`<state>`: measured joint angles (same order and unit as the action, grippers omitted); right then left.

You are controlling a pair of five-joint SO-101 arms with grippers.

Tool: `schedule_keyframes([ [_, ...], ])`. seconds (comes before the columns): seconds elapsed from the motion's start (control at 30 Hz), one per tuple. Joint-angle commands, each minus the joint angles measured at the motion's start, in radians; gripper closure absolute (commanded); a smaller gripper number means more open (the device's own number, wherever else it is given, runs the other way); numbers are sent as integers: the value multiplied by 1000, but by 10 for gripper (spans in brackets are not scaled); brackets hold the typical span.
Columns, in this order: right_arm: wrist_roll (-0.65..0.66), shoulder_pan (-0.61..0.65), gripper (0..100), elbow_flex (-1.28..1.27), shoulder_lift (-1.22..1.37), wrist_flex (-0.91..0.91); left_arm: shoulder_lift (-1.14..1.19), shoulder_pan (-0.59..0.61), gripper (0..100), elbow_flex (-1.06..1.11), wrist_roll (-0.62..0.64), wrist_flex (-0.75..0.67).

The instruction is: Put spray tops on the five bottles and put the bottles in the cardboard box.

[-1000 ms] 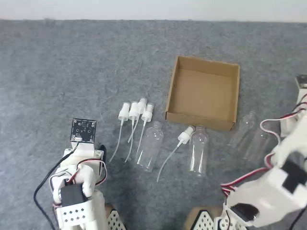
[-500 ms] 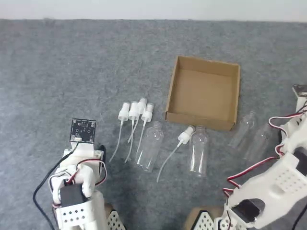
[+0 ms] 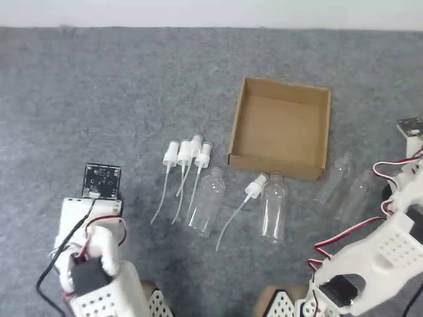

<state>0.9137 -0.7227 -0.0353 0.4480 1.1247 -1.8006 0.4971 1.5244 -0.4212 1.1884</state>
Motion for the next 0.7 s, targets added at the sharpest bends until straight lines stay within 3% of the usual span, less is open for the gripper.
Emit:
schedule_keyframes([
  [0.0,54,-33,934,14,-21,15,130,2,815,-321,-92,110],
  [0.17,107,-64,934,-25,-21,12,600,-41,815,-656,-127,153],
  [0.3,114,-74,934,-35,-21,15,959,-212,815,-880,-9,198],
  [0.5,110,-77,934,-35,-22,21,1367,-419,815,-1018,195,15],
  [0.67,107,-84,934,-41,-51,21,1668,-483,815,-1084,269,-132],
])
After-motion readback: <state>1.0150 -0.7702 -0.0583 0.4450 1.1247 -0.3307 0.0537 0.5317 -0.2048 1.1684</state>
